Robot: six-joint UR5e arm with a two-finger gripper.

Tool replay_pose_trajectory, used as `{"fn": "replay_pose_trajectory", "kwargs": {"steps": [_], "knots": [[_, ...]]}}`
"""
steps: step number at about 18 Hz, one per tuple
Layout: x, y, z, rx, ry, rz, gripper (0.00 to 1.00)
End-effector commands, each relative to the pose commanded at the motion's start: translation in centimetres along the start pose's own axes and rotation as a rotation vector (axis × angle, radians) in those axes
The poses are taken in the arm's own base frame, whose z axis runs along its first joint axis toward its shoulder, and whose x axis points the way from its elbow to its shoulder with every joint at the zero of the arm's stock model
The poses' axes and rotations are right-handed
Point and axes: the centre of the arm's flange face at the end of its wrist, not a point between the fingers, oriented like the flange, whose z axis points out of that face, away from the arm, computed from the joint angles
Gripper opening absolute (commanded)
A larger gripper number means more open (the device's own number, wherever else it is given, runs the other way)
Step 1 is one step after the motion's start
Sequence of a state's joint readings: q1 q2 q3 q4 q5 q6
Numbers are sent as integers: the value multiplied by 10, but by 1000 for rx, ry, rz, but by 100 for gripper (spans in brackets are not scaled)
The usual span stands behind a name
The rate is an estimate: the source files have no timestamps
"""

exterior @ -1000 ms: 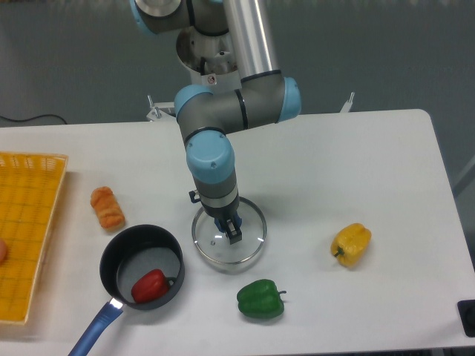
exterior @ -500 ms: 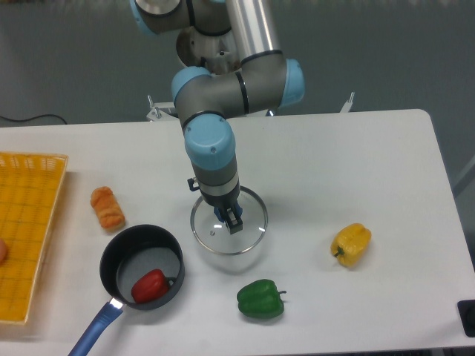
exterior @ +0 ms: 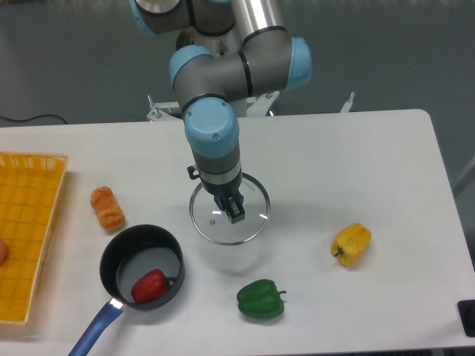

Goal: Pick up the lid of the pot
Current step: 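Lift the glass lid up off the table by its knob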

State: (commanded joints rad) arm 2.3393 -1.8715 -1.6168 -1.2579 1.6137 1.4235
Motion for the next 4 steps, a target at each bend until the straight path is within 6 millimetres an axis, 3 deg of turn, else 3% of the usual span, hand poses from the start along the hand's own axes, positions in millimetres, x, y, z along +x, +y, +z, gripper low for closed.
{"fn": "replay_pose_trajectory", "kwargs": {"steps": [4], "knots": [[-1, 3, 0, 0, 0, -5, 63]]}}
